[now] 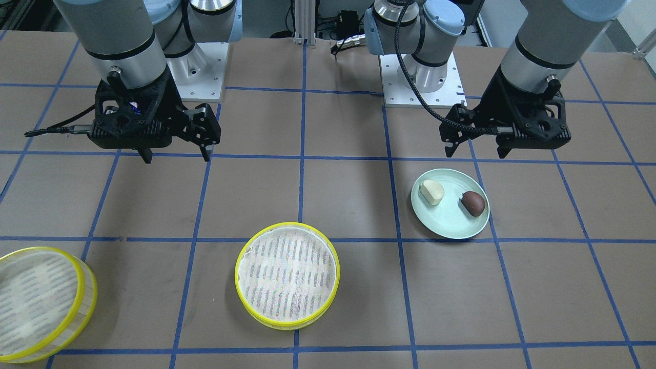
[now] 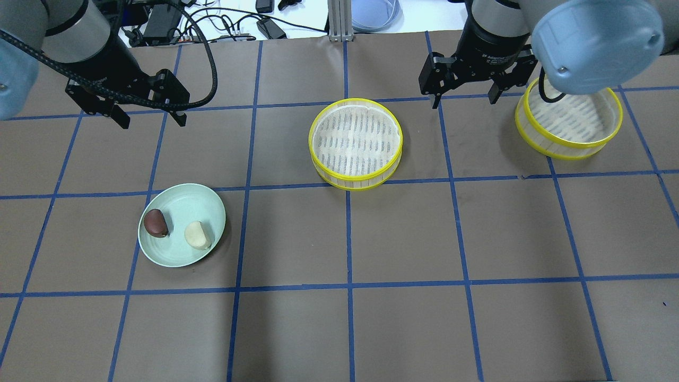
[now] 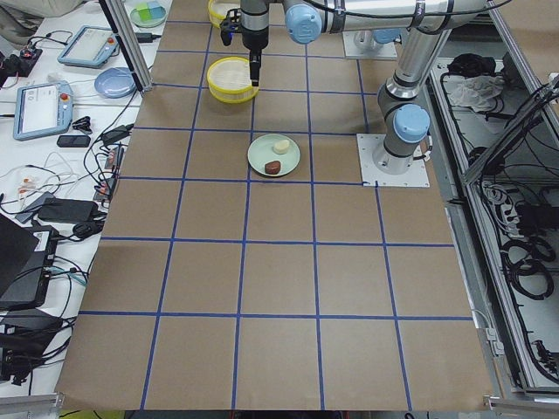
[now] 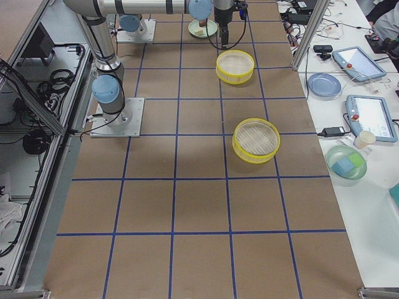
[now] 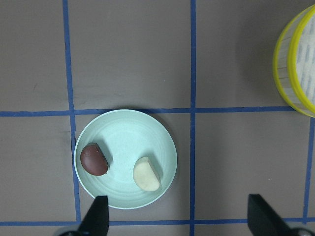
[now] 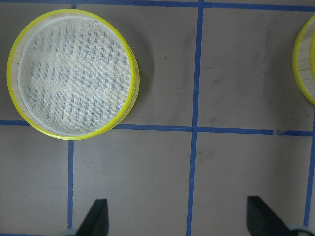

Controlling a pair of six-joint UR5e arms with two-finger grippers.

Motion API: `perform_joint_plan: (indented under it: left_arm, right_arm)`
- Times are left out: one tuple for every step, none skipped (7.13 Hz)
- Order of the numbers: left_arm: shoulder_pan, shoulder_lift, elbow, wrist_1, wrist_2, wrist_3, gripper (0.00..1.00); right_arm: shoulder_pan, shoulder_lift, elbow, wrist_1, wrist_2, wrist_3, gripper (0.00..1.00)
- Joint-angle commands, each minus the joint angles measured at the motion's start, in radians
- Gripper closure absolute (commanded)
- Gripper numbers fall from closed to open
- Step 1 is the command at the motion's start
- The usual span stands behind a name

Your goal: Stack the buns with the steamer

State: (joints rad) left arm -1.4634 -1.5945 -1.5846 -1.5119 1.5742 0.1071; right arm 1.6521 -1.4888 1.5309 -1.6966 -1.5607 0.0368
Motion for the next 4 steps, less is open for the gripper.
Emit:
perform_joint_plan:
  left_arm:
    - [0.009, -0.018, -0.015, 0.004, 0.004, 0.02, 0.0]
    - [0.029, -0.03, -0.068, 0.003, 0.004, 0.055, 0.0]
    - [0.035, -0.036, -0.098, 0.013, 0.004, 0.045, 0.0]
    - [0.06, -0.042, -0.104, 0.012, 0.003, 0.058, 0.0]
  right_arm:
    - [0.0, 0.001, 0.0, 0.0, 0.001, 0.0, 0.0]
    - [0.0, 0.001, 0.0, 0.0, -0.001, 0.0, 0.0]
    - [0.0, 0.001, 0.0, -0.001, 0.001, 0.0, 0.0]
    - [0.0, 0.001, 0.0, 0.0, -0.001, 0.0, 0.0]
